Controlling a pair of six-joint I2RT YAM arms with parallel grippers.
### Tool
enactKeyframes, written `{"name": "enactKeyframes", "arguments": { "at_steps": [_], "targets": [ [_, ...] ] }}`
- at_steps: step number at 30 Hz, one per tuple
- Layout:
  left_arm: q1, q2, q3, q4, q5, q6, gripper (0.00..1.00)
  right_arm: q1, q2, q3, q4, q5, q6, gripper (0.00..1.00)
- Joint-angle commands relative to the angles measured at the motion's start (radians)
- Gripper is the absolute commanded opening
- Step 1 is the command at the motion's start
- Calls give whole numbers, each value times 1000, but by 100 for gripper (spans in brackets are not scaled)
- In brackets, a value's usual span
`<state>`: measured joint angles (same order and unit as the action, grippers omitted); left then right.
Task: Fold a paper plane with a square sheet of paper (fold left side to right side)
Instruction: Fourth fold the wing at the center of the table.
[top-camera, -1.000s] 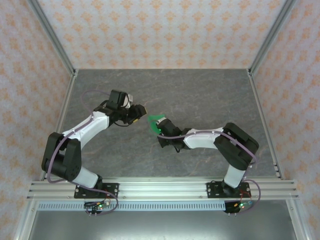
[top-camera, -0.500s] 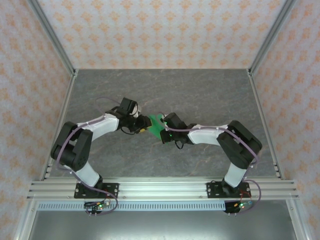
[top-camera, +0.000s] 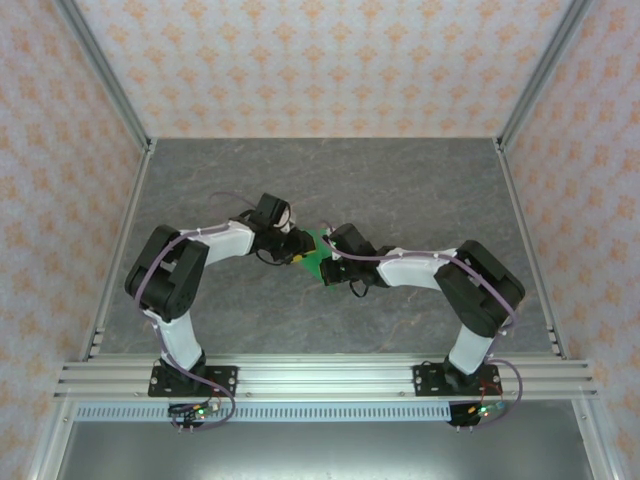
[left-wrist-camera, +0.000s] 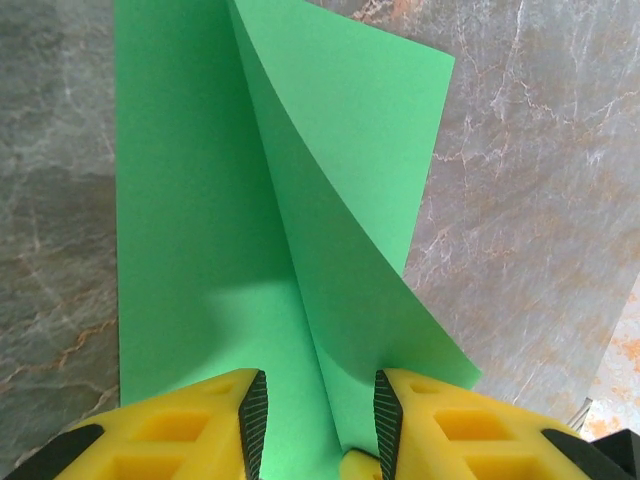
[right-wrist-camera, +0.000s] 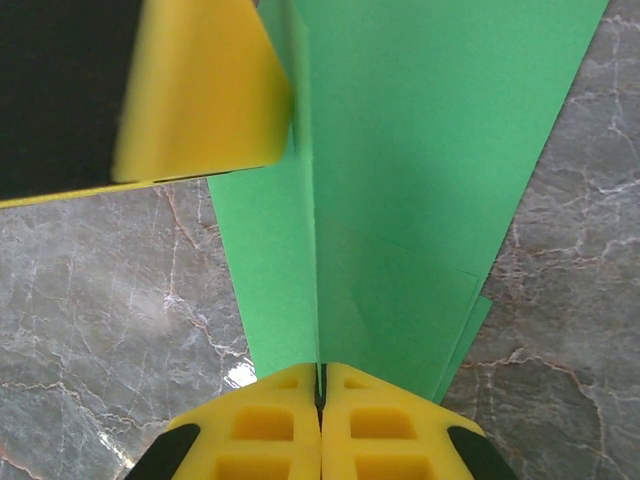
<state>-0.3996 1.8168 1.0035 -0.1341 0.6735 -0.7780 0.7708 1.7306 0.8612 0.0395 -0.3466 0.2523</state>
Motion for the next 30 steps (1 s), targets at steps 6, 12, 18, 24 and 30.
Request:
{"name": "enactKeyframes", "arguments": {
  "at_steps": [6, 12, 18, 24, 30],
  "targets": [
    [-16, 49, 49, 21, 4, -9, 37, -13, -21, -17, 20, -24, 23, 7],
    [-17, 72, 56, 21, -3, -10, 37, -35, -10, -25, 44, -74, 34, 10],
    [-17, 87, 60, 13, -14, -10, 37, -45, 7, -21, 54, -108, 35, 13],
    [-16, 114, 62, 6, -22, -6, 37, -45, 19, -10, 44, -122, 33, 16],
    [-17, 127, 66, -11, -35, 7, 37, -46, 29, -1, 30, -127, 30, 16]
  ]
}}
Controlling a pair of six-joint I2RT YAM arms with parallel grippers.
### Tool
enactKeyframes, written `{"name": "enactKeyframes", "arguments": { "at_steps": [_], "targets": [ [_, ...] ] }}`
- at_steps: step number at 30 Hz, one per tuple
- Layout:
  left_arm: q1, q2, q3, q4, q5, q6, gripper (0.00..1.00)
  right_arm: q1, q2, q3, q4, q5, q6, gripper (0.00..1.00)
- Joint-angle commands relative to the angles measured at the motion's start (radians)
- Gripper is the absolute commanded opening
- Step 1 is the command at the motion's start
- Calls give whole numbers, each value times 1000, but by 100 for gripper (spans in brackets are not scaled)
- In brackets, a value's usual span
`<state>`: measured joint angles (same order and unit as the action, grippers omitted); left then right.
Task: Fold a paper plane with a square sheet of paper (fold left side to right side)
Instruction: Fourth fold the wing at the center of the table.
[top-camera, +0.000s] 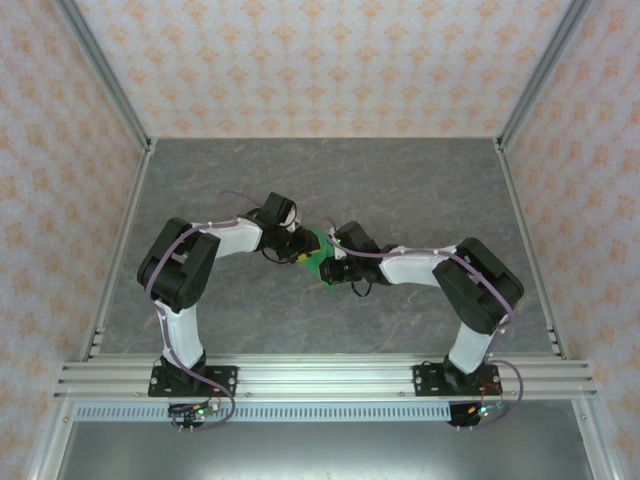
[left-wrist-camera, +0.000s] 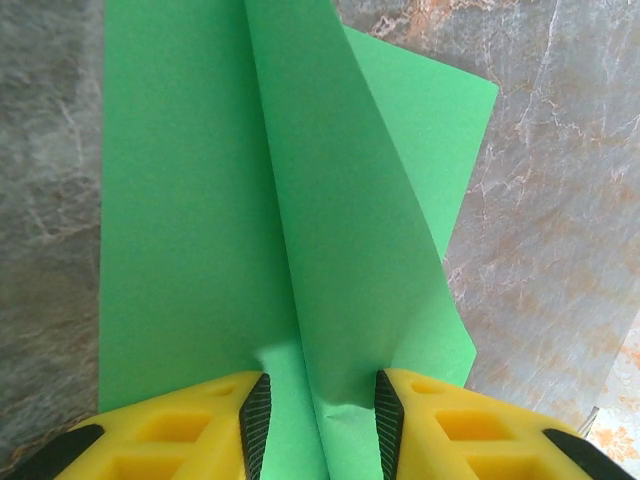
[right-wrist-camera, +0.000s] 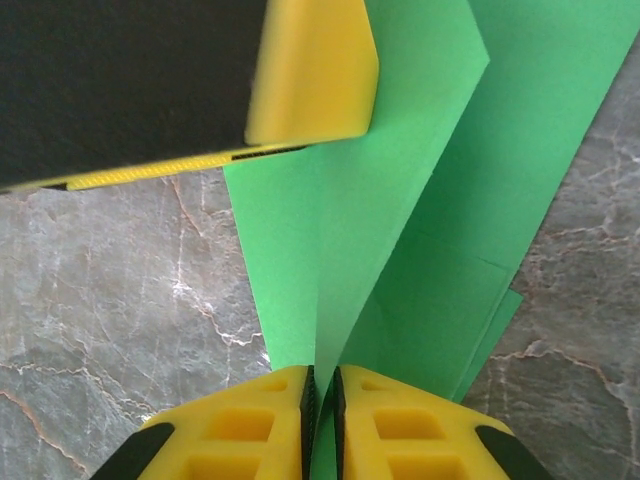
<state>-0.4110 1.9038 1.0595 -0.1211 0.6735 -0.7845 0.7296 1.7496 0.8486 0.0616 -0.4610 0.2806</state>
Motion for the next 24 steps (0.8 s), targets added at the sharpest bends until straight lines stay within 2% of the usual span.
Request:
{"name": "enactKeyframes", "arguments": {
  "at_steps": [1, 11, 17, 24],
  "targets": [
    [-6, 43, 11, -29, -38, 15, 37, -6, 8, 13, 7, -11, 3, 17],
    [-6, 58, 17, -79, -66, 43, 37, -28, -27, -17, 57, -35, 35, 25],
    [-7, 55, 16, -93, -76, 53, 37, -69, -46, -46, 137, -123, 80, 31],
    [-8, 50, 16, -96, -75, 53, 37, -171, -83, -77, 240, -251, 169, 34]
  ]
}}
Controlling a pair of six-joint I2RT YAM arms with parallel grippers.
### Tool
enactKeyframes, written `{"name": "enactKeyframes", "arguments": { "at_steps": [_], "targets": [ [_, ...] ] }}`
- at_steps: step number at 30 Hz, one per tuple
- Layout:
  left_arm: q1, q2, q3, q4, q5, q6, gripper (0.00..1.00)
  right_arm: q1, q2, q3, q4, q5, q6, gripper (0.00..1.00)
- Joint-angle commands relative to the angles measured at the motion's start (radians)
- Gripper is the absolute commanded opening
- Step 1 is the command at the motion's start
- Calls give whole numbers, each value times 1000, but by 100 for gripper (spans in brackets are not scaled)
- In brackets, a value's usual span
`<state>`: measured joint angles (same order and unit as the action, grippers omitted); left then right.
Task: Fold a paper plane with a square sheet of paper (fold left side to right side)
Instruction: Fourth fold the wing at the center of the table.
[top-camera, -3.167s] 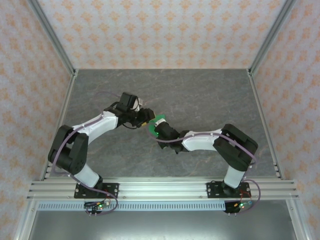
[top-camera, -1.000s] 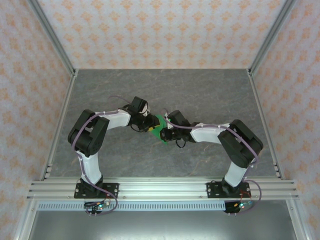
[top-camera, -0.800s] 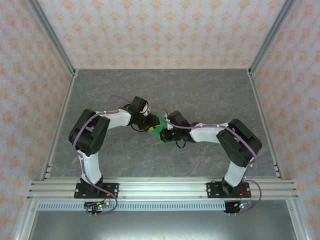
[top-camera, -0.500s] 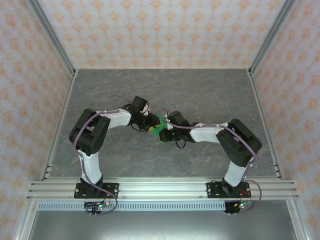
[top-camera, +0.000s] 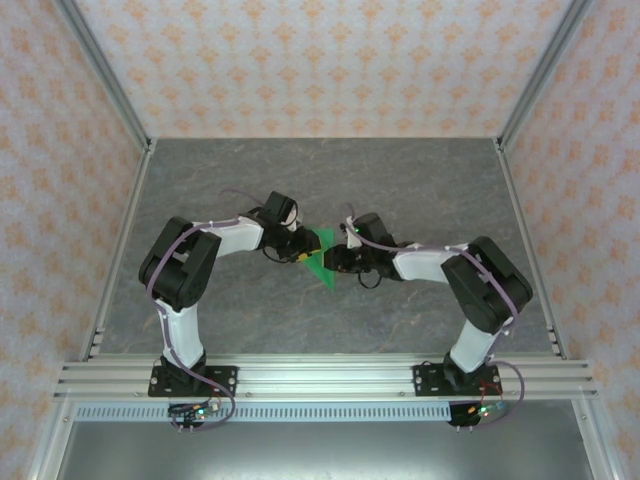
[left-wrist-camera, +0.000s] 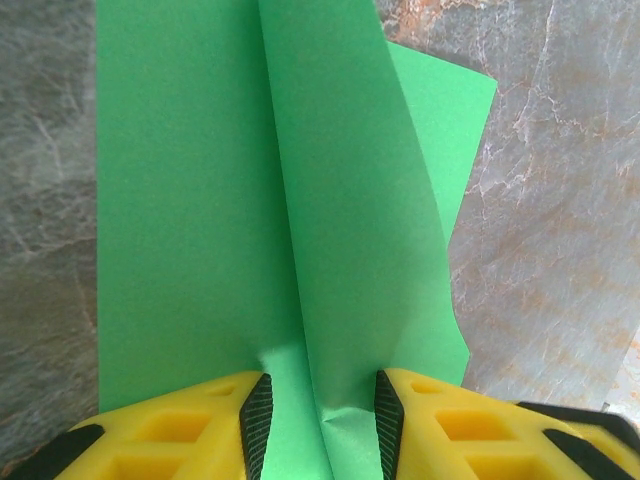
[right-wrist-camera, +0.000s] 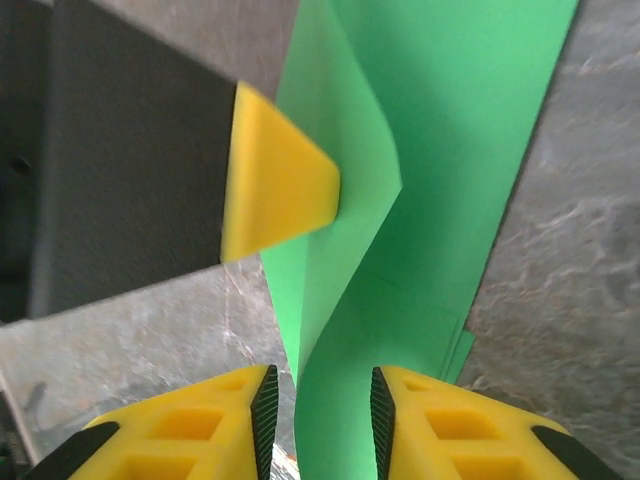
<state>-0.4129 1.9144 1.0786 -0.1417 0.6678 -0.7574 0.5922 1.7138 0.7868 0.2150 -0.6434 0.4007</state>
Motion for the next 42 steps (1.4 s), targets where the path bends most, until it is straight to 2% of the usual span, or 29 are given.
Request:
{"name": "enactKeyframes", "arguments": {
  "at_steps": [1, 7, 15, 29, 35, 42],
  "targets": [
    [-5, 38, -4, -74, -71, 26, 37, -51, -52, -15, 89, -73, 56, 34],
    [-5, 37, -6, -73, -70, 24, 37, -101, -7, 25, 84, -101, 96, 33],
    [-7, 34, -6, -72, -70, 24, 37, -100, 113, 73, 195, -163, 203, 32],
    [-9, 38, 1, -72, -65, 23, 37, -92, 200, 110, 216, -173, 265, 26],
    [-9, 36, -2, -73, -65, 25, 37, -88, 205, 113, 190, -160, 250, 17],
    [-9, 36, -5, -70, -65, 24, 37, -88, 191, 144, 31, -69, 128, 10]
  ]
}}
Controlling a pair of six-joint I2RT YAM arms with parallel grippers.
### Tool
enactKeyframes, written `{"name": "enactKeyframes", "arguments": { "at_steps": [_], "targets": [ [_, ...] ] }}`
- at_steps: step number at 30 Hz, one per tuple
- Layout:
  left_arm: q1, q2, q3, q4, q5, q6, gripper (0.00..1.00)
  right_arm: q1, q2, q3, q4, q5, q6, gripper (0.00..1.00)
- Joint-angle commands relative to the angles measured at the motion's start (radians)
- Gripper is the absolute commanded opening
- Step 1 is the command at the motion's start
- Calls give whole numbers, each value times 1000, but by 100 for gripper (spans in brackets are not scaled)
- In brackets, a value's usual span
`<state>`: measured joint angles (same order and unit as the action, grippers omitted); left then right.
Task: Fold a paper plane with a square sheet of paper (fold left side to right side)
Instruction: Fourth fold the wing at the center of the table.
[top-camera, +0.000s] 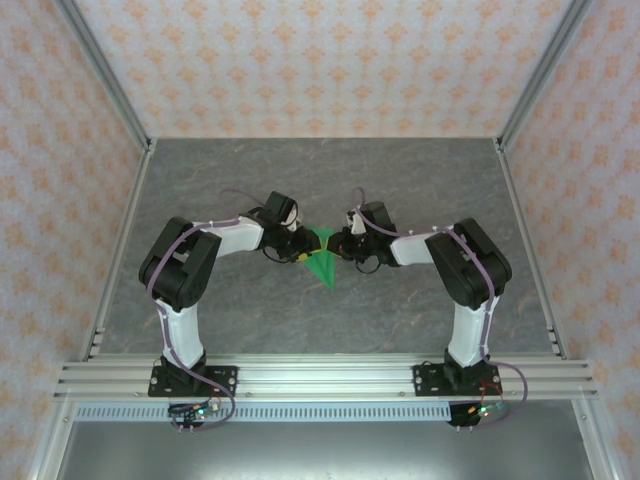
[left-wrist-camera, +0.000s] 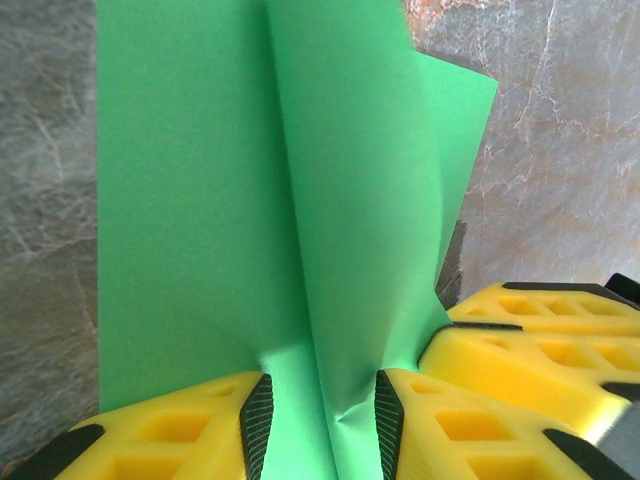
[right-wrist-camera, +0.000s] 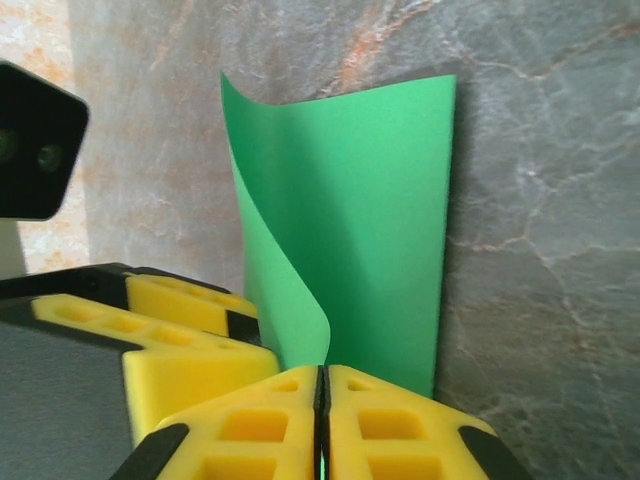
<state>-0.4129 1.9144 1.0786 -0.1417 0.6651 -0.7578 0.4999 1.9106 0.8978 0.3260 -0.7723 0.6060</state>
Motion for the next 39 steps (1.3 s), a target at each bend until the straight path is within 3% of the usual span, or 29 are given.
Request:
{"name": "enactKeyframes", "arguments": {
  "at_steps": [1, 9, 25, 30, 39],
  "targets": [
    [-10, 37, -6, -69, -63, 24, 37, 5, -8, 40, -100, 72, -93, 9],
    [-10, 35, -10, -66, -62, 25, 37, 6, -13, 75, -202, 125, -179, 8],
    [-11, 32, -15, -59, -59, 25, 37, 24, 21, 107, -288, 156, -206, 9],
    [-11, -13, -3, -66, -55, 34, 38, 43, 53, 150, -430, 218, -238, 9],
    [-4, -132, 45, -141, -57, 91, 43, 49, 94, 165, -482, 226, -218, 9]
  ]
}}
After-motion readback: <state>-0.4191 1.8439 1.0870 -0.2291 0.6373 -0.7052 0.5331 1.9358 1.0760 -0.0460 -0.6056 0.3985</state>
